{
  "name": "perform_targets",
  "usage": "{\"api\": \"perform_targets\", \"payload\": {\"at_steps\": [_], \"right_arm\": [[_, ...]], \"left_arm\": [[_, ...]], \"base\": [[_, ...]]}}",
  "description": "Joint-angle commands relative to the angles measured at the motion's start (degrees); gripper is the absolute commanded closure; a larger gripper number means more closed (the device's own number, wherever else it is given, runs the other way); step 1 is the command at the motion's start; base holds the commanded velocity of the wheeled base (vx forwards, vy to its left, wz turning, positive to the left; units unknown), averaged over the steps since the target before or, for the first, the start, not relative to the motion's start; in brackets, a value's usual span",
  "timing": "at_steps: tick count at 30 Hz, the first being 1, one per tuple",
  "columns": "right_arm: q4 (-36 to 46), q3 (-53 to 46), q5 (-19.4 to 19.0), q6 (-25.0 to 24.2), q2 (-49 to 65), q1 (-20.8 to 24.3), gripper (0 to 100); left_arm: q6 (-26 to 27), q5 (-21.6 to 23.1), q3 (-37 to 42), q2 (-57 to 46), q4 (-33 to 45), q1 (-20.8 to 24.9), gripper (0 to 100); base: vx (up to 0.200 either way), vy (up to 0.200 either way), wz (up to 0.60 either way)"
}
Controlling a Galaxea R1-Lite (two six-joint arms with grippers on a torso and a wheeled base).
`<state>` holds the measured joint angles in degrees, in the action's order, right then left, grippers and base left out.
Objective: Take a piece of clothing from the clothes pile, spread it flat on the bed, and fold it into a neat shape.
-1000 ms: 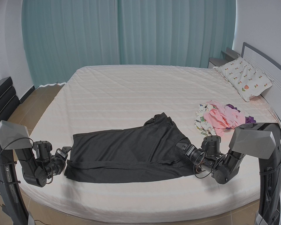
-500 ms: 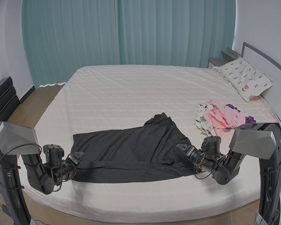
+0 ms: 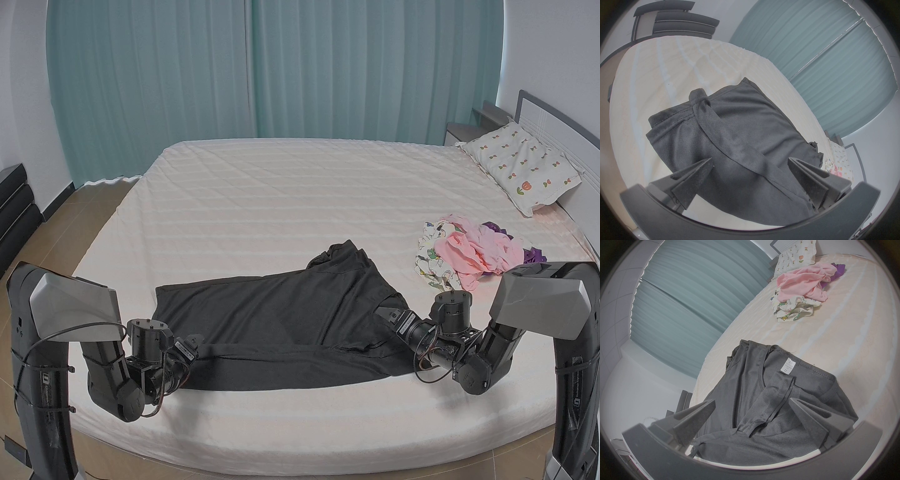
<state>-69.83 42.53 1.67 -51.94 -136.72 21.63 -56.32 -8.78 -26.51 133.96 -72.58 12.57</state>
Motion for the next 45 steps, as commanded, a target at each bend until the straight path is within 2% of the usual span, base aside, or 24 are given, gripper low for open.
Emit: {"api": "perform_targets", "payload": {"at_steps": [1,11,14,15,16,18,27,32,33,36,37,38,39,42,45], "right_arm": [[0.0,0.0,0.1,0.0,0.0,0.1,0],[0.0,-0.1,0.1,0.0,0.0,0.1,0],[-0.1,-0.1,0.1,0.0,0.0,0.1,0],[-0.1,-0.1,0.1,0.0,0.0,0.1,0],[-0.3,-0.1,0.1,0.0,0.0,0.1,0],[-0.4,-0.2,0.2,0.0,0.0,0.1,0],[-0.7,-0.8,0.3,0.1,0.0,0.1,0],[-0.7,-1.2,0.4,0.1,0.0,0.1,0],[-0.7,-1.6,0.4,0.2,0.0,0.0,0],[-0.8,-1.9,0.4,0.3,0.0,0.0,0],[-0.8,-1.9,0.4,0.3,0.0,0.0,0],[-0.8,-1.9,0.4,0.5,0.0,0.0,0],[-0.8,-1.9,0.4,0.6,0.0,0.0,0],[-0.8,-1.9,0.4,0.7,-0.1,0.0,0],[-0.8,-1.9,0.4,0.7,-0.1,0.0,0]], "left_arm": [[0.0,-1.6,-2.9,3.0,0.0,-0.4,0],[3.9,-8.1,-9.6,8.9,-1.8,-2.8,0],[3.5,-12.3,-11.9,9.2,-8.5,-4.4,0],[3.5,-12.3,-11.9,9.2,-8.5,-4.4,0],[3.5,-12.8,-11.3,9.4,-15.5,-4.7,0],[3.5,-12.8,-10.0,9.3,-17.4,-4.8,0],[3.4,-12.1,-9.0,8.9,-17.4,-7.6,0],[3.7,-9.2,-5.4,6.7,-17.4,-8.3,0],[3.8,-4.6,-1.2,2.9,-17.4,-9.7,0],[5.2,2.8,2.6,-0.4,-17.4,-12.4,0],[5.2,2.8,2.6,-0.4,-17.4,-12.4,0],[9.4,8.4,4.6,-0.4,-17.0,-14.8,0],[11.5,9.8,5.2,-0.4,-16.9,-15.8,0],[16.5,11.4,6.6,1.0,-17.0,-17.3,0],[18.9,11.4,6.7,3.1,-17.0,-17.3,0]], "base": [[0.000,0.000,0.00],[0.000,0.000,0.00],[0.000,0.000,0.00],[0.000,0.000,0.00],[0.000,0.000,0.00],[0.000,0.000,0.00],[0.000,0.000,0.00],[0.000,0.000,0.00],[0.000,0.000,0.00],[0.000,0.000,0.00],[0.000,0.000,0.00],[0.000,0.000,0.00],[0.000,0.000,0.00],[0.000,0.000,0.00],[0.000,0.000,0.00]]}}
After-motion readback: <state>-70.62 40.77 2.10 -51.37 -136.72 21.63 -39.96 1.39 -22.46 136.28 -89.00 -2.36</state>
